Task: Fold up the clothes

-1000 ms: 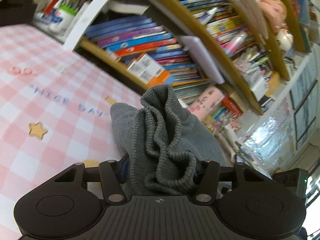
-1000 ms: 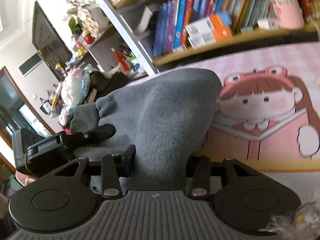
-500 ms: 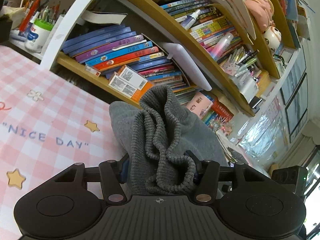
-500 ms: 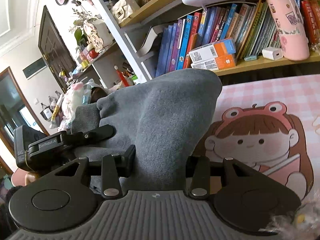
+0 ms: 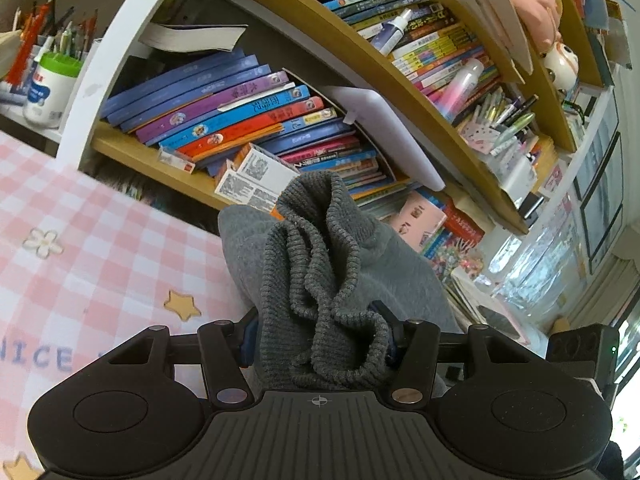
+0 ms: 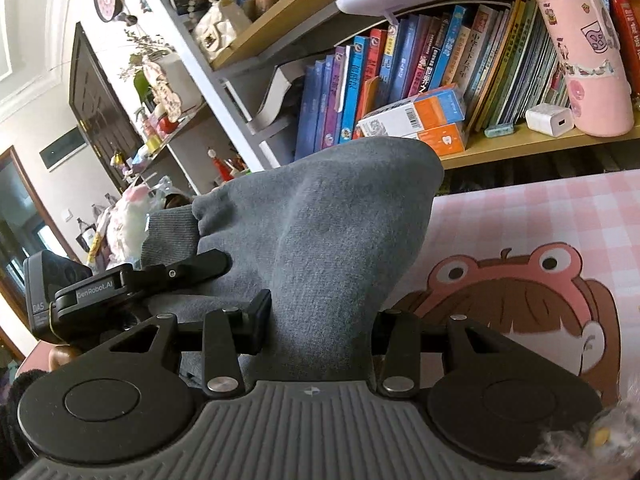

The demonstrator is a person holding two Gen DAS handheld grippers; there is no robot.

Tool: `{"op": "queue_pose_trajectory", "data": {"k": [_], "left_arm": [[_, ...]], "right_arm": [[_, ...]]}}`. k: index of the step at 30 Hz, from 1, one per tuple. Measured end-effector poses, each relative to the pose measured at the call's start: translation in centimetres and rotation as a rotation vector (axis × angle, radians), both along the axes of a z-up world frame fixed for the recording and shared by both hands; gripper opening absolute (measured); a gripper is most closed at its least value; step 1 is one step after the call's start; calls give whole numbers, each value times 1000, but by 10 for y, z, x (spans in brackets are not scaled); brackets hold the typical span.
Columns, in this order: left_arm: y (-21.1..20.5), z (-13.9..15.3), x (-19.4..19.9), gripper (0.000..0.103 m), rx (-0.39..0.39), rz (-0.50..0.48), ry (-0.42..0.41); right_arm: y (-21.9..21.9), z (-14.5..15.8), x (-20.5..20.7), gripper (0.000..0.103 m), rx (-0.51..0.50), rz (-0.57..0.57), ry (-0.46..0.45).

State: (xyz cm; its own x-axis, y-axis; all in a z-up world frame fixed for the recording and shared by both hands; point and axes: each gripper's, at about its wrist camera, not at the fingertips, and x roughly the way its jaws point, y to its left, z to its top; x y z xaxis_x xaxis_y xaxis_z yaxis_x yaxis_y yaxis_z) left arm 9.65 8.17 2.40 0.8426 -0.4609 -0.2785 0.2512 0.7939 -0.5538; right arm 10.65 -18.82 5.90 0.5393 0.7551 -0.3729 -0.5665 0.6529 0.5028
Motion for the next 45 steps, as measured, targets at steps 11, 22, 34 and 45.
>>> {"op": "queue_pose_trajectory", "data": {"k": [11,22,34,45], "left_arm": [[7,-10,57,54,-10,-12,24],[9,-22,127,54,-35,-17,55],[18,-47,154,61,-94,-11,129],[31,-35,120,90,-75,132,6]], "right_arm": [[4,-10,57,40,-14,-28,17],[4,-25,120,40,16,-92,81],[1,-46,144,45,38,-109,170],[-11,-42,132,84,58,-180,134]]}}
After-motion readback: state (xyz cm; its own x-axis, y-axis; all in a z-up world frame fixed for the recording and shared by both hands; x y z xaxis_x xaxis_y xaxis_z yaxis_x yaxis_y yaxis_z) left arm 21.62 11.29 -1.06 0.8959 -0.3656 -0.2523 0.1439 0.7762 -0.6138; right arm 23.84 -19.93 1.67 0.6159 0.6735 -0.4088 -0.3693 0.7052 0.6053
